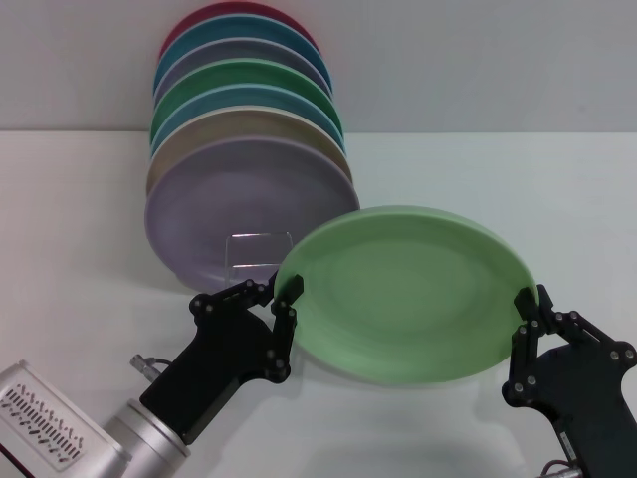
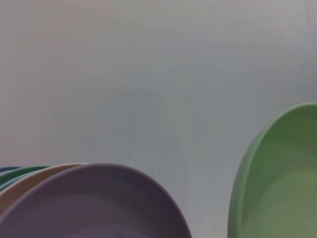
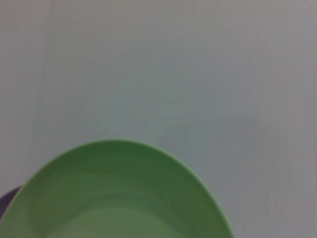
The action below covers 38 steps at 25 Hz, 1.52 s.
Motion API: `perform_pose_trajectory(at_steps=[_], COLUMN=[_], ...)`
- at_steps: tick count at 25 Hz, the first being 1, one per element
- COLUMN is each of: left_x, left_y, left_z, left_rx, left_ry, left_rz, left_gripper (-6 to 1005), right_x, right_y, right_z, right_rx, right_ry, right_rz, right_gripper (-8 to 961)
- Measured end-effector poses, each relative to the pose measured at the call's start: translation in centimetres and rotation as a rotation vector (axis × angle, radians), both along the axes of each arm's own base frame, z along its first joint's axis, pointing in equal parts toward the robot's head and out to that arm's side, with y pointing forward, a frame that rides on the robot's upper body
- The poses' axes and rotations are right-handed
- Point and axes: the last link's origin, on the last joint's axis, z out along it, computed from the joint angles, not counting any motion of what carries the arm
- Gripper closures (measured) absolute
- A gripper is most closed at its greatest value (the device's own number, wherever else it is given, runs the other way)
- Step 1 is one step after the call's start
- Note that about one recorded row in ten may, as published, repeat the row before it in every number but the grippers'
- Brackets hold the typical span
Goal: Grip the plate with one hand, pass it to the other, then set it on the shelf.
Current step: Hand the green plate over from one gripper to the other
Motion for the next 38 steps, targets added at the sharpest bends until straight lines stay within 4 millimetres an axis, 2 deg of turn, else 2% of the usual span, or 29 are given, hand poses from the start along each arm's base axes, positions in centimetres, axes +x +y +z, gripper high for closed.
perform_pose_trajectory(at_steps=[23,31,38], left_x=[-0.3,-0.5,-0.5], left_y=[0.1,0.1,0.2], left_z=[0.3,0.5,1.2], left_rx=[0.015,0.026,0.063], left_ry=[0.001,0.007,-0.019], left_rz=[0.008,0.010,0.005], left_gripper=[940,955,957], right_x=[0.1,0.1,-0.1], right_y=[0.0,-0.1,-1.5], right_z=[0.0,0.1,1.4], right_rx=[-0.003,-0.011,0.014], right_ry=[-0.003,-0.015,0.032], right_rz=[0.003,0.040,0.169], right_gripper=[931,834,679])
